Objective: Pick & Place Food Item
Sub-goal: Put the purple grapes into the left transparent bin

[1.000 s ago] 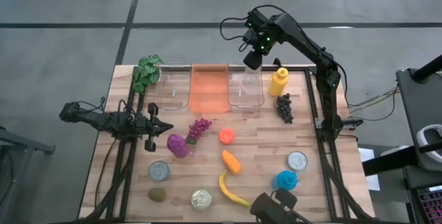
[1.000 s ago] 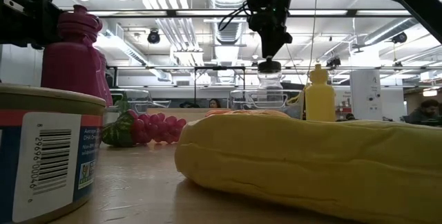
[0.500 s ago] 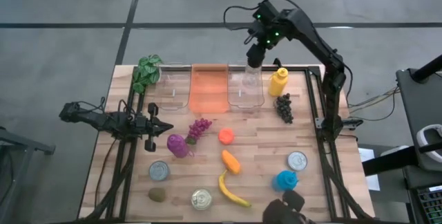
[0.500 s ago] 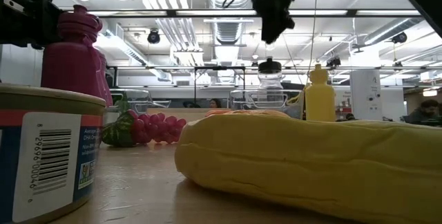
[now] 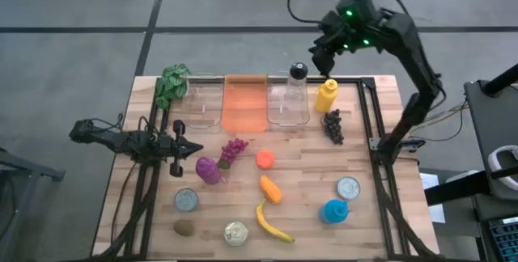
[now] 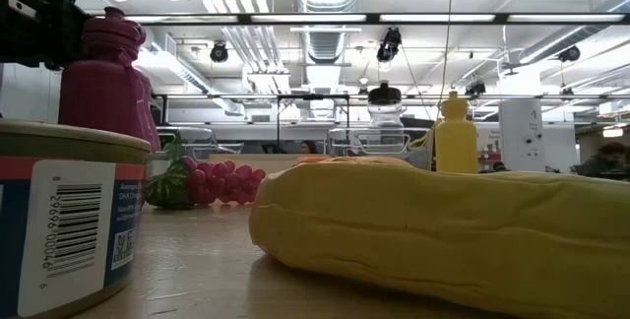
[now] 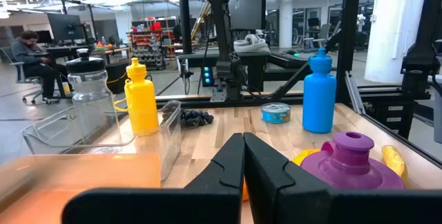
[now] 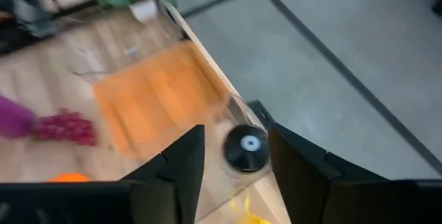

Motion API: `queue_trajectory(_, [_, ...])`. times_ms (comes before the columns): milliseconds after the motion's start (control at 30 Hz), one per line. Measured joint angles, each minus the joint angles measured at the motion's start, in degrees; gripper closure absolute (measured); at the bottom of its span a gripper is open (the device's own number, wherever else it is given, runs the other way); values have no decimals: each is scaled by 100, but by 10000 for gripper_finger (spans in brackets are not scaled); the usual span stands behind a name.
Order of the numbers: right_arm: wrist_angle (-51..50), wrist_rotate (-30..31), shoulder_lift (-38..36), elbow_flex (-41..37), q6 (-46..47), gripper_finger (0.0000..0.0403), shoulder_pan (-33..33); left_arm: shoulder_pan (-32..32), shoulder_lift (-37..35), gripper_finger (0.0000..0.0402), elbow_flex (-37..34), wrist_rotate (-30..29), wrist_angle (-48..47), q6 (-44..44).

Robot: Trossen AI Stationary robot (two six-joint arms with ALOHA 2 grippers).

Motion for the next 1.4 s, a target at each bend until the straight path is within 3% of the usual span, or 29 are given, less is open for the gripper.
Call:
queue_trajectory(433, [278,1,-663,0,194,318,1130,0,0,391,0,-17,3,0])
queue_trajectory(733, [284,-1,-662,-2,189,343,1385,7,-2,391,-7,-30,83,-13])
queue_trajectory(867, [284,-2,-670,-2,191,355,1452,7,-3,391,47,-37,589,-7])
queue_trajectory(1033, [283,0,-680,-2,187,368,1450,9,0,391,659,-37,514,9])
queue_trajectory(1200, [282,-2,-687,-2,32,375,1569,9,159,391,1611,-33,-421,9])
queue_trajectory(1400, [280,-16,-742,-4,0,376,1782,9,1261,391,2945,-20,-1607,11])
